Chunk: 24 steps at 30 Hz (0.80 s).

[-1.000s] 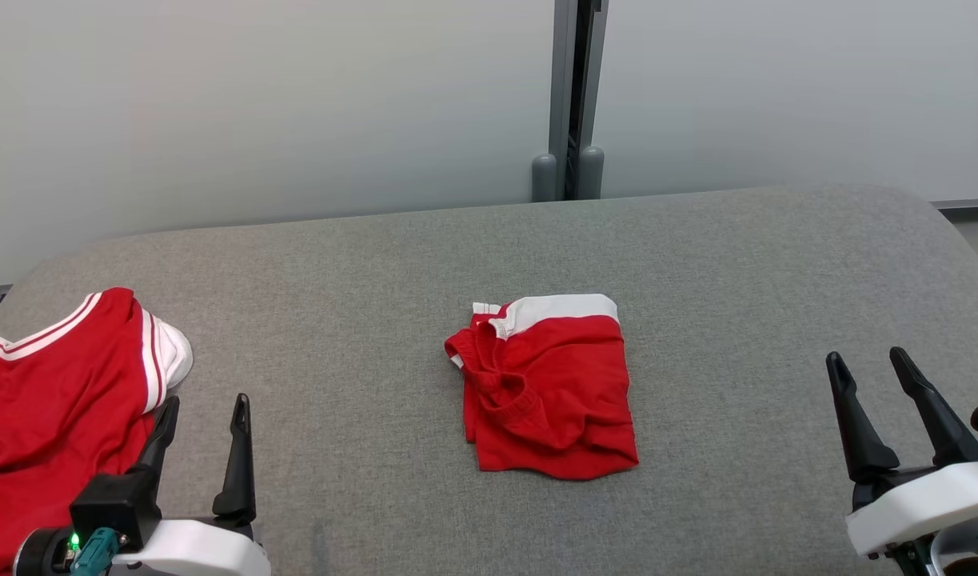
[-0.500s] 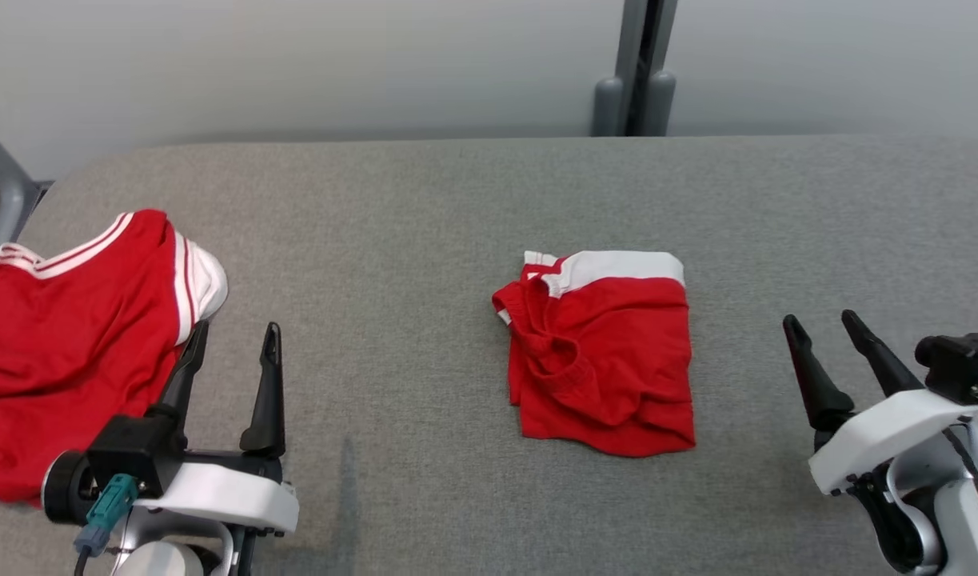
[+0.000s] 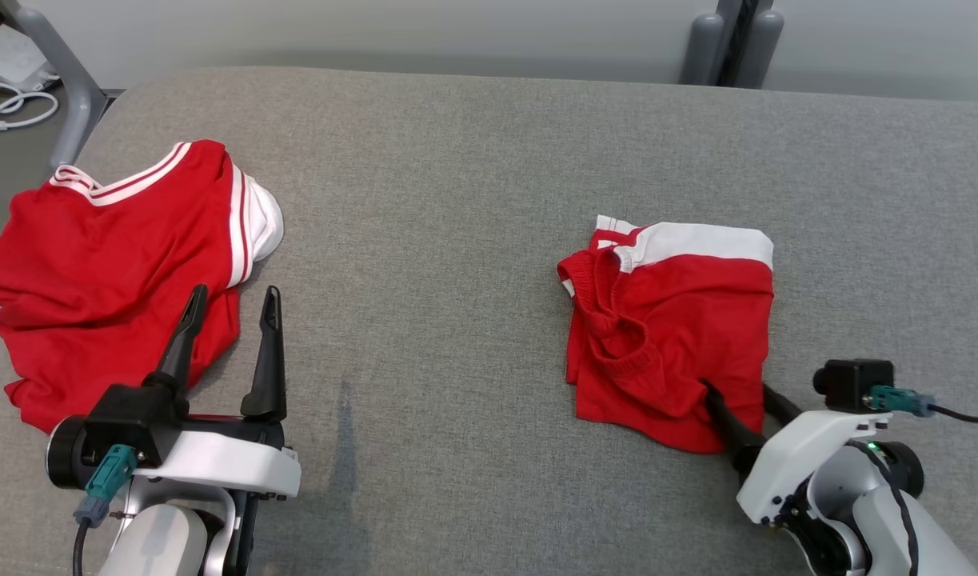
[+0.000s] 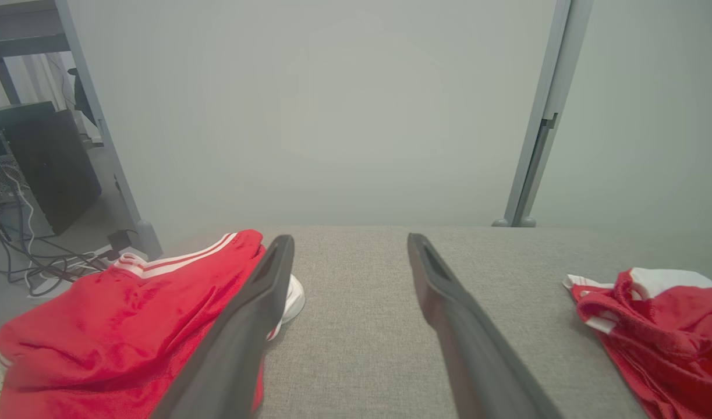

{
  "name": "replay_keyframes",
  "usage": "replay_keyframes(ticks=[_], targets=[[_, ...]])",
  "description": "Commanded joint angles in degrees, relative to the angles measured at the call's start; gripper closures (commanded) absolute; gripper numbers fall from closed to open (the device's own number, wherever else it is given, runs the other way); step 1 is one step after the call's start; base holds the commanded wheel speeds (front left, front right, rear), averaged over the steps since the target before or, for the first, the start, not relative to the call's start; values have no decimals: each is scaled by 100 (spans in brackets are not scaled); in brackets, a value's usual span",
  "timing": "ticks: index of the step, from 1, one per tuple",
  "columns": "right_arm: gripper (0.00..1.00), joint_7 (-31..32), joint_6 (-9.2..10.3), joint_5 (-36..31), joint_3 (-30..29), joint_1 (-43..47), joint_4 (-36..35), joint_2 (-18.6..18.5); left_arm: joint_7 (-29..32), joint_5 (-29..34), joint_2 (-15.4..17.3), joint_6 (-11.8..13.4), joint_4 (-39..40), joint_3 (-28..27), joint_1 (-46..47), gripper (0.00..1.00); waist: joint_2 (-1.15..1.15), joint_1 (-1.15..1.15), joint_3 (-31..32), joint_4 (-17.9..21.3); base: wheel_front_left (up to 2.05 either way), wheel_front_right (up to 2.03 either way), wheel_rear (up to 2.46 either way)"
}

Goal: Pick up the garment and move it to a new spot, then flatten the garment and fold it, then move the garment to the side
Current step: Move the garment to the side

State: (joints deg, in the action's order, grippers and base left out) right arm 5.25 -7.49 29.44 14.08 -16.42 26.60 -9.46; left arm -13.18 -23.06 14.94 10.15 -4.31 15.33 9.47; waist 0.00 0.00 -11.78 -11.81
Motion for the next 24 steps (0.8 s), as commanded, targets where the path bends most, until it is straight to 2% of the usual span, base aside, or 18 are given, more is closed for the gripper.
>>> replay_keyframes(ticks=[1,4,5,6,7,8,17,24], targets=[[0,141,-1,155,75,-53,70,9,-38,-14,2,-16,-19,-34,100,0,0,0,-14,7,0,0,0],[0,574,-1,530,395,-10,212,-3,-60,-21,-18,-37,-89,-33,149,0,0,0,-27,44,0,0,0],[15,654,-1,619,502,-8,205,-35,-73,-21,-19,-44,-109,-34,164,0,0,0,-24,64,0,0,0],[47,676,-1,686,546,-20,191,-75,-83,-20,-19,-37,-127,-39,171,0,0,0,-19,89,0,0,0],[67,675,-1,744,599,-35,177,-107,-92,-17,-20,-39,-142,-40,175,0,0,0,-15,113,0,0,0],[100,619,-1,781,615,-57,151,-147,-92,-16,-24,-42,-160,-42,180,0,0,0,-10,139,0,0,0],[100,439,1,942,809,-381,68,-446,-129,10,-1,-39,-141,-50,247,0,0,0,-90,479,0,0,0],[100,560,0,866,1299,-976,-98,-1003,-134,54,58,-40,54,-73,419,0,0,0,-497,1081,0,0,0]])
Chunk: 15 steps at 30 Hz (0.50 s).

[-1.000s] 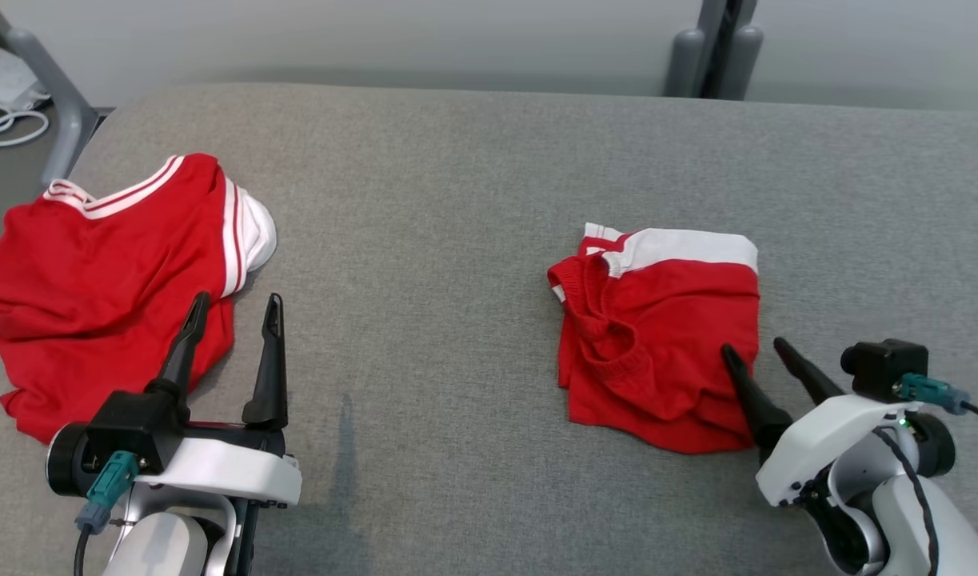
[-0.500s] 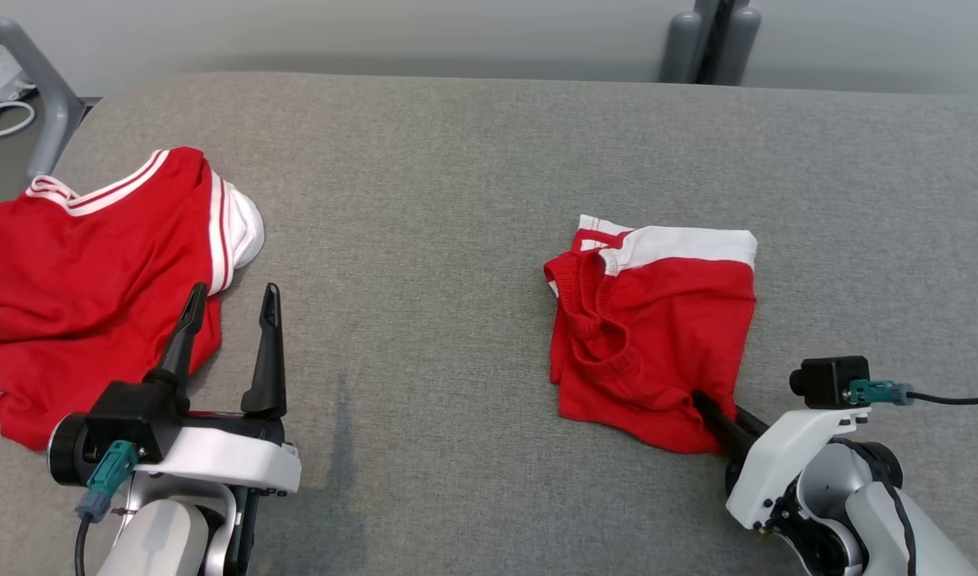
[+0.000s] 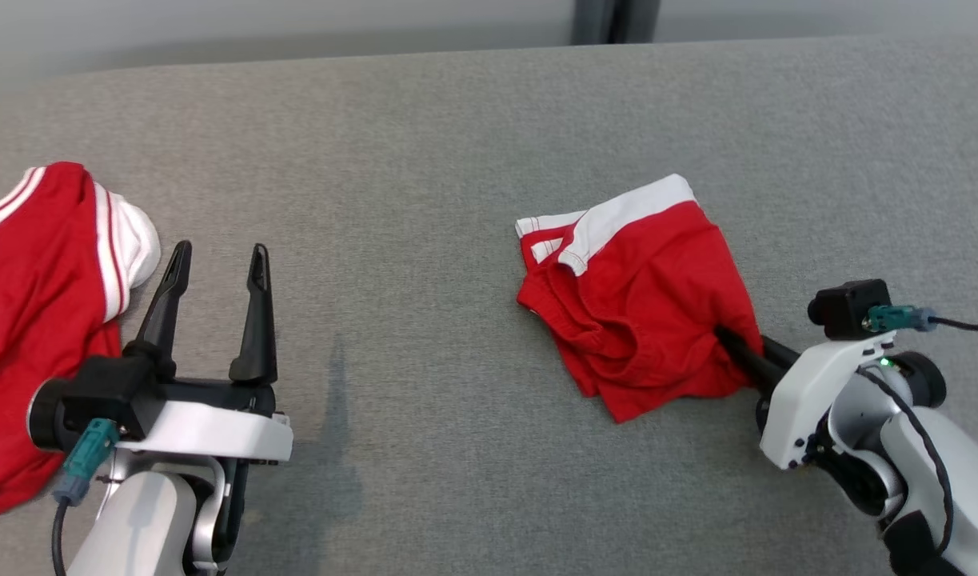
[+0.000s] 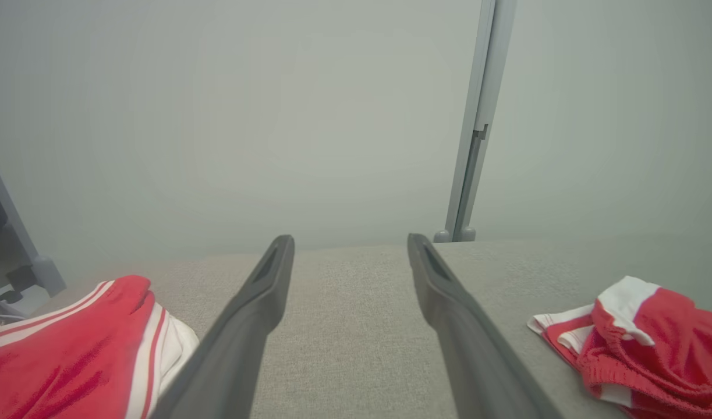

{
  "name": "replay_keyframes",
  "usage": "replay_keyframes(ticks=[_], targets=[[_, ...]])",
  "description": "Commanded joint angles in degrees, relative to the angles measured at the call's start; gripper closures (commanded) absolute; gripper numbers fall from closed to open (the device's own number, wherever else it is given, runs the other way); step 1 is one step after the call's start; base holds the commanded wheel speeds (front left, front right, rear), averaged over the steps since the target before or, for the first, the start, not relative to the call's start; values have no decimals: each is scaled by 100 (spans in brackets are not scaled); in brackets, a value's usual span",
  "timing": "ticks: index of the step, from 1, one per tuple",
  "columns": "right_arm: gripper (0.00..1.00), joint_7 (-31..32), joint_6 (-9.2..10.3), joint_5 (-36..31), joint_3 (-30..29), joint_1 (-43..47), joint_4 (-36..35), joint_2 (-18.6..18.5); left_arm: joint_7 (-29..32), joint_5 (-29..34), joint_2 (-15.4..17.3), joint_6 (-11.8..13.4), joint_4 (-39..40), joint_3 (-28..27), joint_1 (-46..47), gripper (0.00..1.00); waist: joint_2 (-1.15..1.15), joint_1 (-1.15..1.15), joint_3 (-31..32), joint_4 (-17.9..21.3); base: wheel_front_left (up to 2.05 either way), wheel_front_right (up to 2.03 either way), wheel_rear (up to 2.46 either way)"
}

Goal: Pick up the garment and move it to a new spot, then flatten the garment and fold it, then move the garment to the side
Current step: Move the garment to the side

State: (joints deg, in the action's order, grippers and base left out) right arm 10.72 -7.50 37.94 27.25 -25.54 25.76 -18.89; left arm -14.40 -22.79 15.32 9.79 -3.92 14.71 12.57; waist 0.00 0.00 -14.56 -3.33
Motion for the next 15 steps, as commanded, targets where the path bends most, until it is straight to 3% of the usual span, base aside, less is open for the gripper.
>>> replay_keyframes(ticks=[1,6,15], targets=[[100,30,2,18,71,-172,13,-175,-6,45,45,-15,58,-8,157,0,0,0,-309,335,0,0,0],[100,-214,2,272,577,-850,120,-567,156,198,286,-29,433,-10,491,0,0,0,-930,1037,0,0,0],[100,-818,3,806,965,-1662,730,-834,675,476,736,-58,1107,12,907,0,0,0,-1643,1906,0,0,0]])
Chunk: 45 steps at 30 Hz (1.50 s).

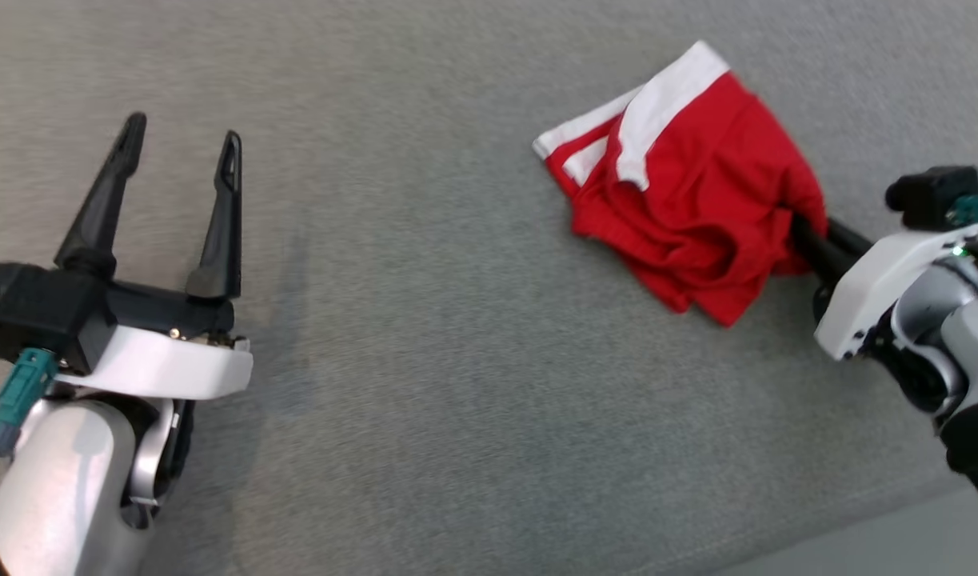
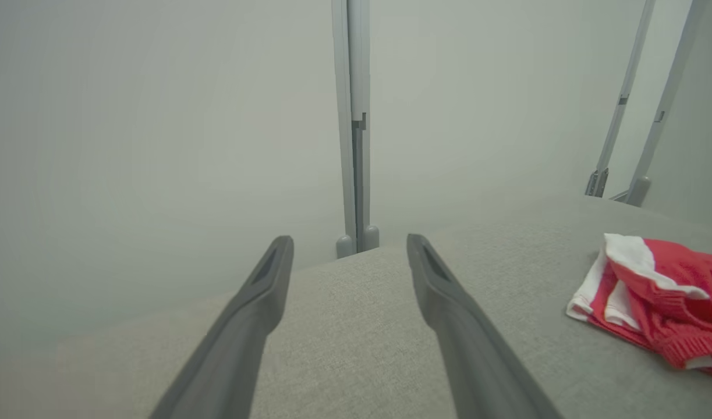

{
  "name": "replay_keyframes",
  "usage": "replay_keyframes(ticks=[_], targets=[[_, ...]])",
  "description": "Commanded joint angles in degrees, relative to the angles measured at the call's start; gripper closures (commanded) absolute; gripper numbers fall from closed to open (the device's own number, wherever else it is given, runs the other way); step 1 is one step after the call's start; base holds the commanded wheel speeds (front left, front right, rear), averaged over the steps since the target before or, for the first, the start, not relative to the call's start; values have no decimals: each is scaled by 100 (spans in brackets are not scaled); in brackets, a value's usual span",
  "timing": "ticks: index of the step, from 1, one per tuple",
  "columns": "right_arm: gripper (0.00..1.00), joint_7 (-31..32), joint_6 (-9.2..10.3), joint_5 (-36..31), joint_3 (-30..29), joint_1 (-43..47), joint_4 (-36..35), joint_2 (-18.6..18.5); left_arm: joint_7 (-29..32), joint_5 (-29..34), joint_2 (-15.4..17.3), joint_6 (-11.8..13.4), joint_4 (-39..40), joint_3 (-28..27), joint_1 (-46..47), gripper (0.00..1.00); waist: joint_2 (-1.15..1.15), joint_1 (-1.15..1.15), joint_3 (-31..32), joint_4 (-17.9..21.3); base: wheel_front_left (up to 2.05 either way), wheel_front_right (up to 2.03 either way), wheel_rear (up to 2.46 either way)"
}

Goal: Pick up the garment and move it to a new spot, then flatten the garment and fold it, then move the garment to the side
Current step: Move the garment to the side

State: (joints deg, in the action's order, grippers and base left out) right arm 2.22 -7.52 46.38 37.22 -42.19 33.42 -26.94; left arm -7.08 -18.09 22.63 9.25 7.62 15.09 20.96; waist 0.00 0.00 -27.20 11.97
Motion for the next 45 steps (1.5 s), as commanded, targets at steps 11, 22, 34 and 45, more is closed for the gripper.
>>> replay_keyframes(ticks=[11,22,34,45], targets=[[100,-743,5,752,-9,-1117,1097,-150,715,294,454,-68,712,81,494,0,0,0,-1132,1046,0,0,0],[0,-1631,5,576,-102,-1681,2426,-54,812,302,453,-64,790,197,547,0,0,0,-1167,1035,0,0,0],[0,-1756,4,132,-1318,-1042,2479,-296,234,-12,84,52,195,216,114,0,0,0,-237,585,0,0,0],[0,-1750,4,-1973,-3754,1022,-197,530,-283,-397,-211,295,-335,55,-723,0,0,0,906,-99,0,0,0]])
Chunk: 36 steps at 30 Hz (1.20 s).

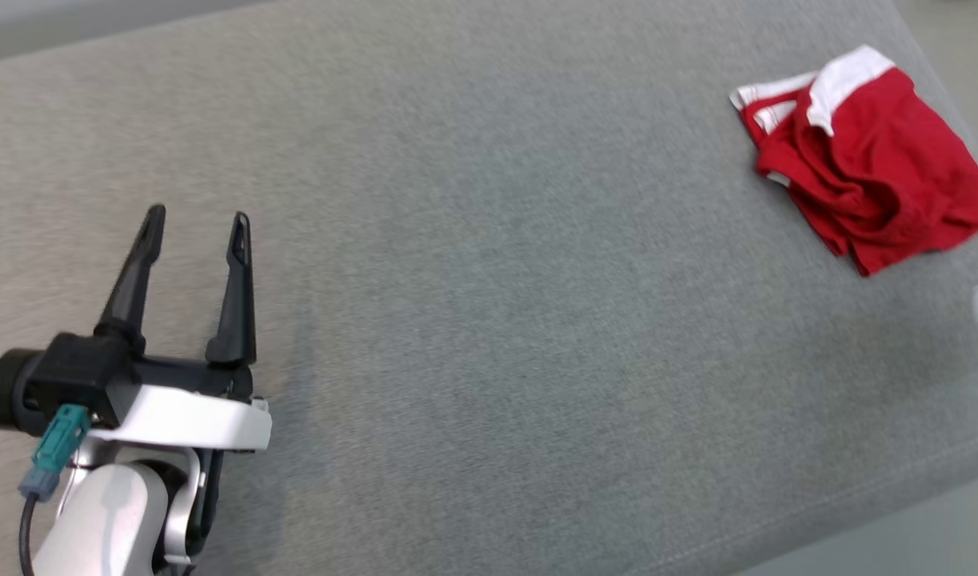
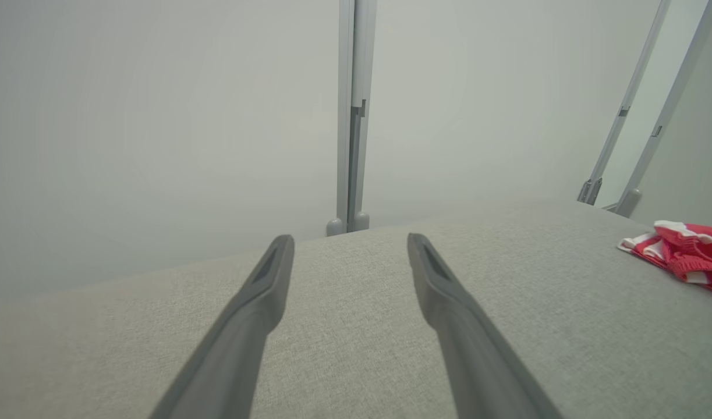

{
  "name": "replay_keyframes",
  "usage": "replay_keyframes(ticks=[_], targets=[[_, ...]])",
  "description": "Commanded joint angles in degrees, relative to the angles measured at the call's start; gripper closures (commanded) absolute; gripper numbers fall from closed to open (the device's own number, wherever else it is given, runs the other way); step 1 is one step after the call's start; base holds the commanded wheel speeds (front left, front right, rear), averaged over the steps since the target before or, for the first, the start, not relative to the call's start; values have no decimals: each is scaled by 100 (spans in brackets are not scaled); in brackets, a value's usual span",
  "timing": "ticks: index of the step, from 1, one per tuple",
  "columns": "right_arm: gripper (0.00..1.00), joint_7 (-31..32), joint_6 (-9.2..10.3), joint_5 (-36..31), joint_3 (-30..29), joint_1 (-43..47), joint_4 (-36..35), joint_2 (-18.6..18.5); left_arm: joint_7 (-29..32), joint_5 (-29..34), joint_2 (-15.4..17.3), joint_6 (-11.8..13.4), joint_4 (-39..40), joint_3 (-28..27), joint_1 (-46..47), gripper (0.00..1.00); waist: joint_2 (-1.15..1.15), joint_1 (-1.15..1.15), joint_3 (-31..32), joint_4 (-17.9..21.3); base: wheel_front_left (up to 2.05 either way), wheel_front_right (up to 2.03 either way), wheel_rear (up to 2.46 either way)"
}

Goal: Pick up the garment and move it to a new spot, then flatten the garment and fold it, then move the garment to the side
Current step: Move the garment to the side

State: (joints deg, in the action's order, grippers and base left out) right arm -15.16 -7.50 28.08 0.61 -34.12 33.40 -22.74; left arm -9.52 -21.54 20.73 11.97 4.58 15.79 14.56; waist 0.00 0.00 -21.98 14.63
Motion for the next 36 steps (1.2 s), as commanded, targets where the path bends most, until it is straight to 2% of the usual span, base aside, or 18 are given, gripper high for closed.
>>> replay_keyframes(ticks=[1,6,13,16,23,36], targets=[[0,-12,1,-143,-93,216,-196,109,-39,-52,-21,23,-31,-15,-83,0,0,0,384,-364,0,0,0],[0,26,1,-809,-433,1031,-1314,751,-182,-145,-53,62,-170,-76,-365,0,0,0,781,-764,0,0,0],[0,588,1,-1360,-452,1889,-2388,1400,-310,-259,-44,165,-245,-191,-831,0,0,0,1301,-1200,0,0,0],[0,817,1,-1471,-378,2193,-2677,1530,-325,-281,-17,224,-198,-233,-1059,0,0,0,1501,-1313,0,0,0],[0,1199,1,-1558,-412,2809,-3067,1715,-273,-358,34,192,-163,-174,-1416,0,0,0,1894,-1489,0,0,0],[0,1636,1,-1600,-598,3575,-3651,1847,-286,-428,125,157,-241,-121,-1787,0,0,0,2321,-1467,0,0,0]])
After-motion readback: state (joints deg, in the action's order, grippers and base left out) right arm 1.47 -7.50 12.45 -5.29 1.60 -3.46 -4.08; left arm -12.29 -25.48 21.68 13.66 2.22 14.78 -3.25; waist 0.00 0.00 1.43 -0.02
